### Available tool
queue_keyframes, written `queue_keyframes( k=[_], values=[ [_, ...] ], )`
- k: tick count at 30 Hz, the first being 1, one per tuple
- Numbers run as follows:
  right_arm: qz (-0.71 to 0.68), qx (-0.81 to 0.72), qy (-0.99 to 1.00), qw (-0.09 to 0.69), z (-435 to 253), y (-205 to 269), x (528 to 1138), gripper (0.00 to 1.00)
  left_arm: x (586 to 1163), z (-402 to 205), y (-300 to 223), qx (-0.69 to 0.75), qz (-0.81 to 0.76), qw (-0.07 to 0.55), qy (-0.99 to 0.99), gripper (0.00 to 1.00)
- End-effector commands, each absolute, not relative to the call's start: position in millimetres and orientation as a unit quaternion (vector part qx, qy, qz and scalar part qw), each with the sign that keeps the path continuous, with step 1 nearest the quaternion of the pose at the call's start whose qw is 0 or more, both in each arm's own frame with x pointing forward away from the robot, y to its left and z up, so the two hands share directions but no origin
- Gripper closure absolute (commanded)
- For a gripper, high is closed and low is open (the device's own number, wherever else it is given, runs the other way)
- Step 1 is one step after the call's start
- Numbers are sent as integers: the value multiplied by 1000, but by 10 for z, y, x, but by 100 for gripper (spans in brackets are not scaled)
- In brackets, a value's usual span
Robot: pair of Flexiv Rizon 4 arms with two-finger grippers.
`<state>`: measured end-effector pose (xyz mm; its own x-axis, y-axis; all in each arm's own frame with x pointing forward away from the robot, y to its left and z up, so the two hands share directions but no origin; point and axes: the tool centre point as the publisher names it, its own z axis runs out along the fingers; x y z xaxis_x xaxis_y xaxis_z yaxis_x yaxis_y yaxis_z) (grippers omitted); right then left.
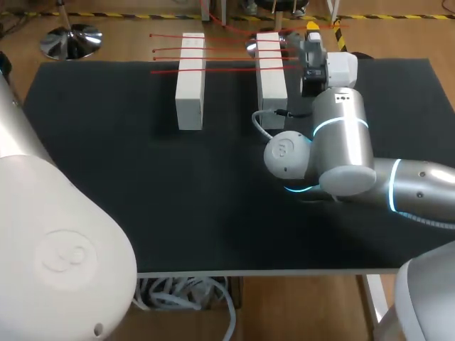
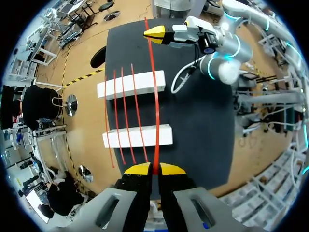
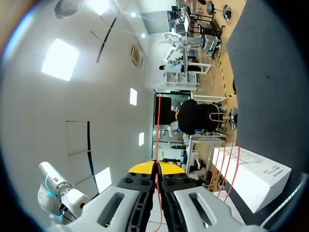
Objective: Grab the tape and strap the tape.
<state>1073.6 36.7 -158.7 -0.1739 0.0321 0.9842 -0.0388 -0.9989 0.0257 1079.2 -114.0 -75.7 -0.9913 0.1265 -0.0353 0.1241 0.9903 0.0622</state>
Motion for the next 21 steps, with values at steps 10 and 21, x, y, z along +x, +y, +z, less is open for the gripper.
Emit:
queue_keyframes(
  k=[10,21],
  values=[
    [734,665,78,111,-1491,396,10743,100,10784,-760,-1142,62,31,20,997,100],
    [650,703,182,223,-1282,552,10806,100,10784,-760,-1142,62,31,20,997,100]
  ],
)
